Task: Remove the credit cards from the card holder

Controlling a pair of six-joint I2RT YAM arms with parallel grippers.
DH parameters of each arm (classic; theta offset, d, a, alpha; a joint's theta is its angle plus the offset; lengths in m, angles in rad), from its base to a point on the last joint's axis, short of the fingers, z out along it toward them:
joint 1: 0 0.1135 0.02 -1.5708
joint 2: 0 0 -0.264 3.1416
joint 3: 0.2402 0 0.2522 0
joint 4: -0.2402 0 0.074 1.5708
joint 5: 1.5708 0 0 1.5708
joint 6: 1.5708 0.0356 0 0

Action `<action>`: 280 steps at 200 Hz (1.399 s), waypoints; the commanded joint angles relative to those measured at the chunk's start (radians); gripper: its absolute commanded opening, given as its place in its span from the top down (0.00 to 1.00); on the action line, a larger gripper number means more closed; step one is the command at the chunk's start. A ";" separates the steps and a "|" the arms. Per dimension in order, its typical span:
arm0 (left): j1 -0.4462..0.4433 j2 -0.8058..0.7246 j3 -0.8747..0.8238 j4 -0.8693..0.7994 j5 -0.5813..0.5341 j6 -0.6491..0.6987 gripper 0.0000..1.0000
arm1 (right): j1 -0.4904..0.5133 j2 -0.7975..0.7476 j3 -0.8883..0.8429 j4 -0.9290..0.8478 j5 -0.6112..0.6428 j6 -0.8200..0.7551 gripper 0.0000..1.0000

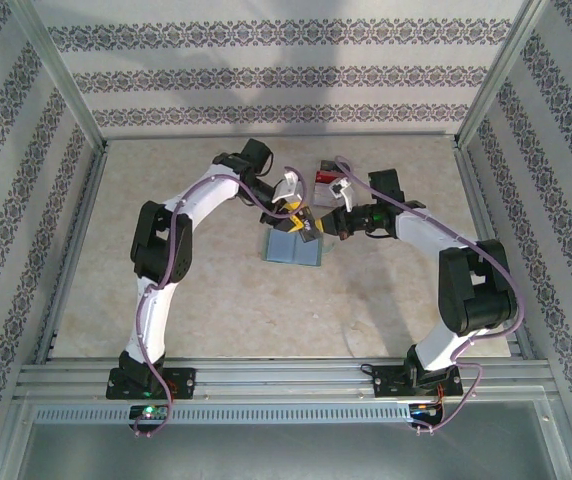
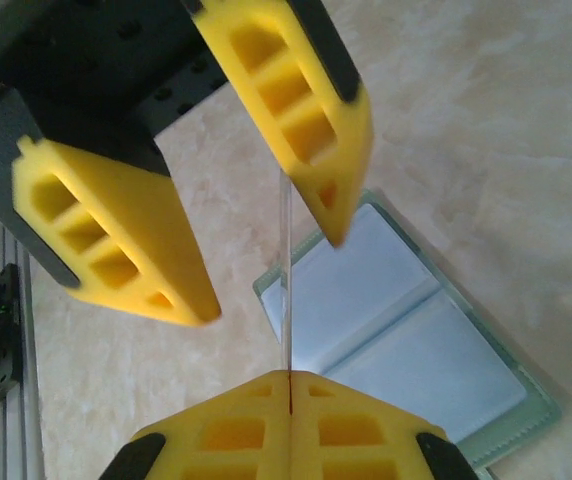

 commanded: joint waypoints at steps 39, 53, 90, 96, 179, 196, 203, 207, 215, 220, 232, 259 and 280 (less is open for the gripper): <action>-0.010 0.015 0.043 -0.099 0.015 0.060 0.81 | 0.011 0.004 0.035 -0.030 0.008 -0.049 1.00; -0.010 0.016 0.046 -0.103 0.018 0.060 0.92 | 0.010 -0.001 0.038 -0.043 0.008 -0.055 1.00; -0.010 0.006 0.048 -0.112 0.020 0.061 1.00 | -0.001 -0.040 0.040 -0.071 0.002 -0.073 0.89; -0.009 0.002 0.049 -0.116 0.021 0.061 1.00 | -0.005 -0.051 0.038 -0.072 0.003 -0.074 0.85; -0.004 -0.349 -0.519 0.703 -0.067 -0.323 1.00 | -0.047 -0.277 0.031 -0.050 0.062 -0.099 0.34; -0.004 -0.446 -0.722 1.073 -0.108 -0.493 1.00 | -0.047 -0.328 0.030 -0.044 0.068 -0.125 0.28; -0.005 -0.471 -0.783 1.193 -0.125 -0.553 1.00 | -0.047 -0.351 0.026 -0.034 0.065 -0.134 0.24; -0.005 -0.482 -0.809 1.252 -0.138 -0.585 1.00 | -0.047 -0.363 0.022 -0.026 0.062 -0.138 0.22; -0.004 -0.501 -0.853 1.334 -0.147 -0.645 1.00 | -0.045 -0.390 0.015 -0.014 0.047 -0.152 0.17; -0.004 -0.512 -0.871 1.363 -0.148 -0.665 1.00 | -0.044 -0.404 0.010 -0.007 0.038 -0.163 0.14; -0.008 -0.535 -0.916 1.446 -0.156 -0.720 1.00 | -0.031 -0.446 0.003 -0.006 0.035 -0.207 0.06; -0.013 -0.582 -1.012 1.650 -0.169 -0.834 1.00 | 0.025 -0.523 -0.003 -0.055 0.066 -0.352 0.02; -0.025 -0.602 -1.065 1.775 -0.163 -0.904 1.00 | 0.085 -0.535 0.047 -0.174 0.154 -0.454 0.02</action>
